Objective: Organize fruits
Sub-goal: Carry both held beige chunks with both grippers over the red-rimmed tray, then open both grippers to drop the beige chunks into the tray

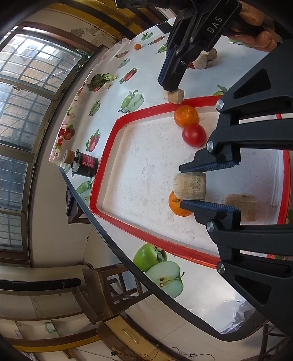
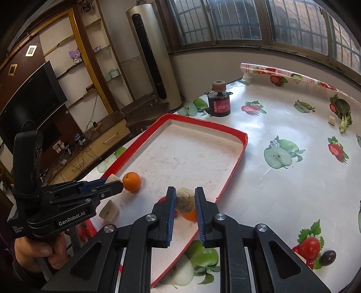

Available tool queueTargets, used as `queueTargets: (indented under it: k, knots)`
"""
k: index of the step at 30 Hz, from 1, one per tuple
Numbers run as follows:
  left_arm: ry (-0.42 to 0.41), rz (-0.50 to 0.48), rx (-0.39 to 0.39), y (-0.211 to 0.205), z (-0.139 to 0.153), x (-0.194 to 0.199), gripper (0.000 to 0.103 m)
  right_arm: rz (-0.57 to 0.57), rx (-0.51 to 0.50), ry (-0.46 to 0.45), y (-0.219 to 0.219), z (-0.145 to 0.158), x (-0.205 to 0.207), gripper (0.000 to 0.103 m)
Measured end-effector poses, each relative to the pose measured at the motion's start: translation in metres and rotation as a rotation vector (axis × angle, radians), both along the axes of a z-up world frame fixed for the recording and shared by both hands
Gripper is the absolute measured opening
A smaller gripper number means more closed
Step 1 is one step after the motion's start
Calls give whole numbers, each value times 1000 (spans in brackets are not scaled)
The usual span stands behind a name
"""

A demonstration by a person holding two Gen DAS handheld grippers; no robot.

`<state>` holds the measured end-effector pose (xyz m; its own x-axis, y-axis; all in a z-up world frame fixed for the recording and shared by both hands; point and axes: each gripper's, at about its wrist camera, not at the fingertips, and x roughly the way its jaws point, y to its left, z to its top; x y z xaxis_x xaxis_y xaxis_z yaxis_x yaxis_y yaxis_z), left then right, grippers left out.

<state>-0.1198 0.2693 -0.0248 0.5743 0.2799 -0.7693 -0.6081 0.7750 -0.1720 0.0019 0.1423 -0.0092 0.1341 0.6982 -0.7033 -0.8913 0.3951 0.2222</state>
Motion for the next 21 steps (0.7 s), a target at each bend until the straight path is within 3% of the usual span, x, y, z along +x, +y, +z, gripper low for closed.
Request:
queueTargets:
  k: [7, 21]
  knots:
    - [30, 4, 12, 16, -2, 24, 22, -8, -15, 26, 23, -13, 16, 17]
    - [135, 30, -34, 40, -30, 46, 22, 35, -71, 59, 54, -42, 27, 17]
